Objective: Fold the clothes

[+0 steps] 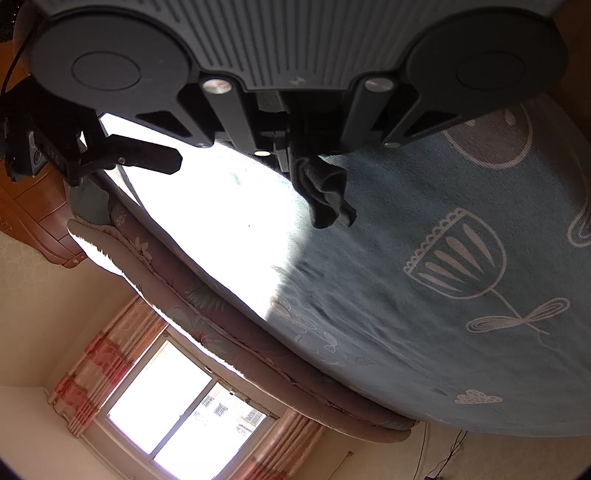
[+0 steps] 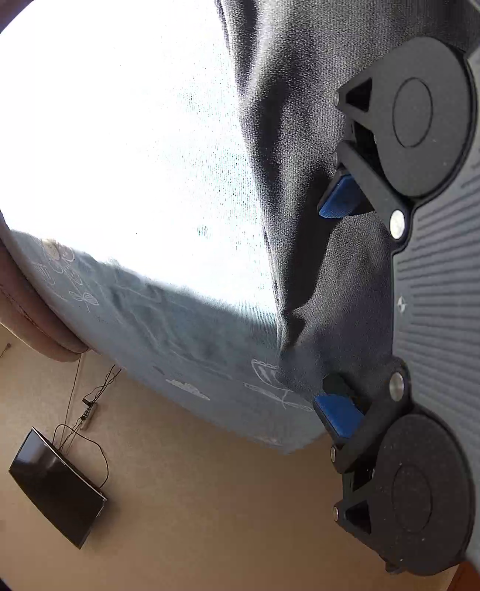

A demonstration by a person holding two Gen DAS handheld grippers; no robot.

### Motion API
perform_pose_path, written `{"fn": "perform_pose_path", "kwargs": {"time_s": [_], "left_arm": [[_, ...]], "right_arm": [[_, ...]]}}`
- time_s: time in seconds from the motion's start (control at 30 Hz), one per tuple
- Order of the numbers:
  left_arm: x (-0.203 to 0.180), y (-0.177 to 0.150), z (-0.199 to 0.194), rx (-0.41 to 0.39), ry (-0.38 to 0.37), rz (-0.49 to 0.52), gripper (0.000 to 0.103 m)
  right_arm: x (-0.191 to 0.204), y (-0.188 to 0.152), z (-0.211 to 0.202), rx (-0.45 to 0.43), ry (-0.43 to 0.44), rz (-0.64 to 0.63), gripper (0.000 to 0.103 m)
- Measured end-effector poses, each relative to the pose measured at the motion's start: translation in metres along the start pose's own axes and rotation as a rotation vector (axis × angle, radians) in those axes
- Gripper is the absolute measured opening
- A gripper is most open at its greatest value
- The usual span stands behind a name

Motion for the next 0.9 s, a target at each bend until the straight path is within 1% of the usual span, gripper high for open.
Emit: {"fn": "perform_pose_path", "kwargs": {"time_s": [0.13, 0.2, 0.27, 0.3, 0.43, 0.47, 0.53, 0.67, 0.83, 0.9], "left_arm": [[0.000, -0.001, 0.000, 0.002, 0.001, -0.007, 0.005], [-0.001, -0.002, 0.001, 0.008, 0.000, -0.004, 0.005], [-0.002, -0.002, 0.002, 0.010, -0.001, -0.001, 0.005], [-0.002, -0.002, 0.002, 0.010, 0.000, -0.001, 0.005], [-0.002, -0.002, 0.004, 0.013, 0.001, -0.006, 0.005], [-0.002, -0.003, 0.004, 0.014, 0.002, -0.007, 0.005], [-0.002, -0.004, 0.004, 0.014, 0.000, -0.008, 0.005], [-0.007, -0.004, 0.003, 0.013, -0.006, -0.004, 0.005], [-0.016, -0.003, -0.001, 0.007, -0.016, 0.005, 0.005], [-0.023, -0.003, -0.004, 0.004, -0.029, 0.017, 0.005]], "right_arm": [[-0.010, 0.018, 0.004, -0.050, -0.025, 0.029, 0.103], [-0.012, 0.021, 0.006, -0.050, -0.028, 0.027, 0.103], [-0.015, 0.018, 0.009, -0.025, -0.023, 0.027, 0.103], [-0.015, 0.016, 0.009, -0.027, -0.018, 0.014, 0.103], [-0.008, 0.002, 0.001, -0.001, 0.010, 0.027, 0.103], [-0.005, -0.005, 0.000, 0.021, 0.024, 0.035, 0.103], [0.000, -0.017, -0.001, 0.050, 0.025, 0.034, 0.103], [0.012, -0.040, -0.011, 0.069, 0.019, 0.024, 0.103], [0.025, -0.063, -0.017, 0.143, 0.055, 0.045, 0.103], [0.026, -0.066, -0.022, 0.144, 0.059, 0.053, 0.103]]}}
Point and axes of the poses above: each gripper's, at about its wrist camera, not at the fingertips, and z roughly the way its jaws point, x to its left, y to its top, the point moved 5 cm from there along z, roughly the way its jaws point, and after that the axes turned 13 degrees about -z, right-handed, at the moved point
